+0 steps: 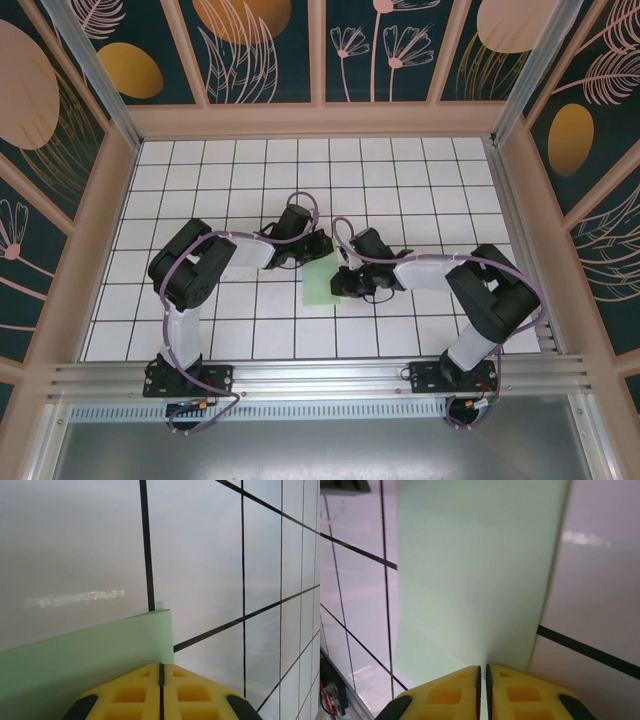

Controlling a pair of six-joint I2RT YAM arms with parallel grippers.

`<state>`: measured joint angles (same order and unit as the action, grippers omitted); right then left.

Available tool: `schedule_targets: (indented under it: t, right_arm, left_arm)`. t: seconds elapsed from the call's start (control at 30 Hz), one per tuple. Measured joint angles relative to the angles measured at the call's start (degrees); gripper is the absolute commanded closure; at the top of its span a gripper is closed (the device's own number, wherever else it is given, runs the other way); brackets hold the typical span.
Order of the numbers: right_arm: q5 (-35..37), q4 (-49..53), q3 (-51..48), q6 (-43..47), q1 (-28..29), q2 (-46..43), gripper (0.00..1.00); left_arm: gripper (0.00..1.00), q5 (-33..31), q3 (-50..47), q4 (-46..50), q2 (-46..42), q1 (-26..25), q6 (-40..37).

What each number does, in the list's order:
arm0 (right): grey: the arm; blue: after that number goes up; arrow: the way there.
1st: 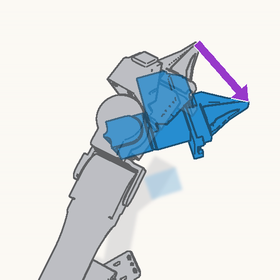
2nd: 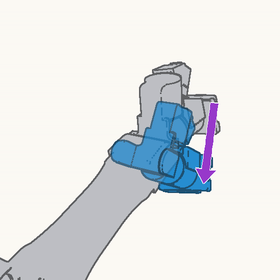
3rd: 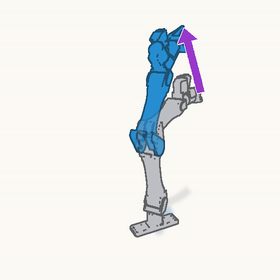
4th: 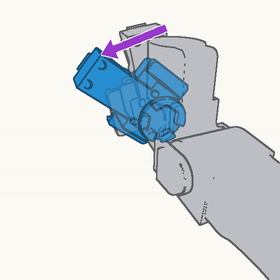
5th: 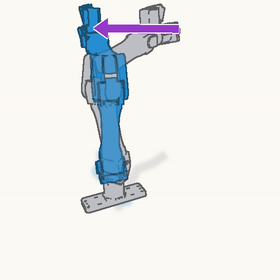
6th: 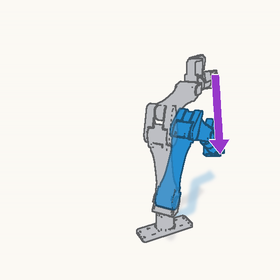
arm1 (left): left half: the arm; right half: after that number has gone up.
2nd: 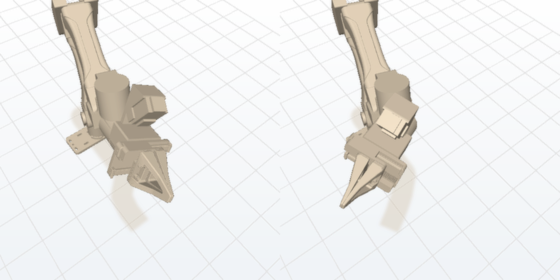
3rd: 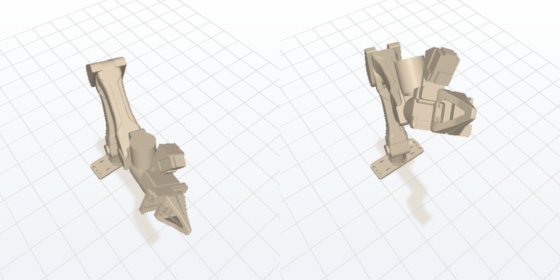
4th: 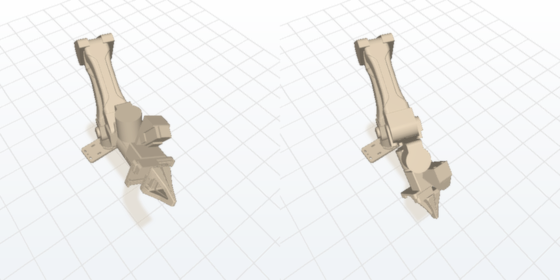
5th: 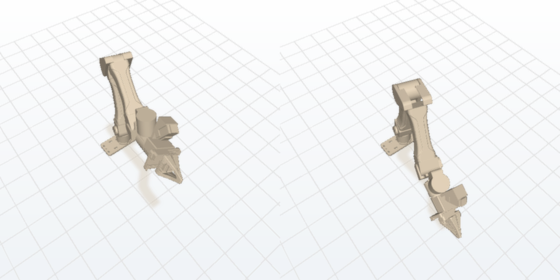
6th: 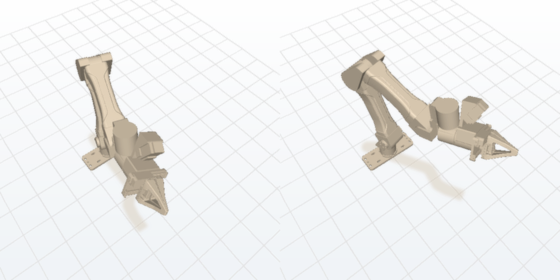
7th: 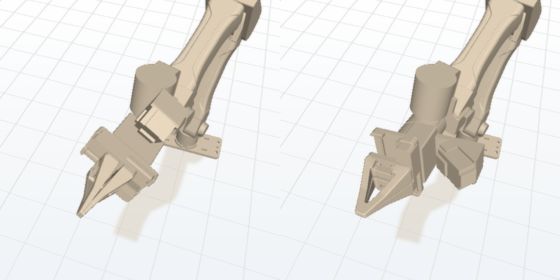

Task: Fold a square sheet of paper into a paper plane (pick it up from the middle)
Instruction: Fold the square sheet of paper in half at the center of the table.

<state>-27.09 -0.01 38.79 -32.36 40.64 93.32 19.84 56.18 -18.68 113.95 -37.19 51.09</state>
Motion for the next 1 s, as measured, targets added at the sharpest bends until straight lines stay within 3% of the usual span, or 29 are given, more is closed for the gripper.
schedule_targets:
  t: [0.43,0.77,1.0]
  right_arm:
    - [0.0,-2.5,-3.1,0.1,2.0,-1.9,0.87]
    - [0.6,2.4,-4.2,0.5,3.0,-5.6,0.86]
    - [2.7,1.8,-1.3,0.3,-1.4,-6.7,0.86]
  left_arm:
    - [0.9,-0.4,-0.3,-0.6,0.0,-0.1,0.2]
    - [0.9,-0.4,-0.3,-0.7,0.0,-0.1,0.2]
    - [0.9,-0.4,-0.3,-0.7,0.0,-0.1,0.2]
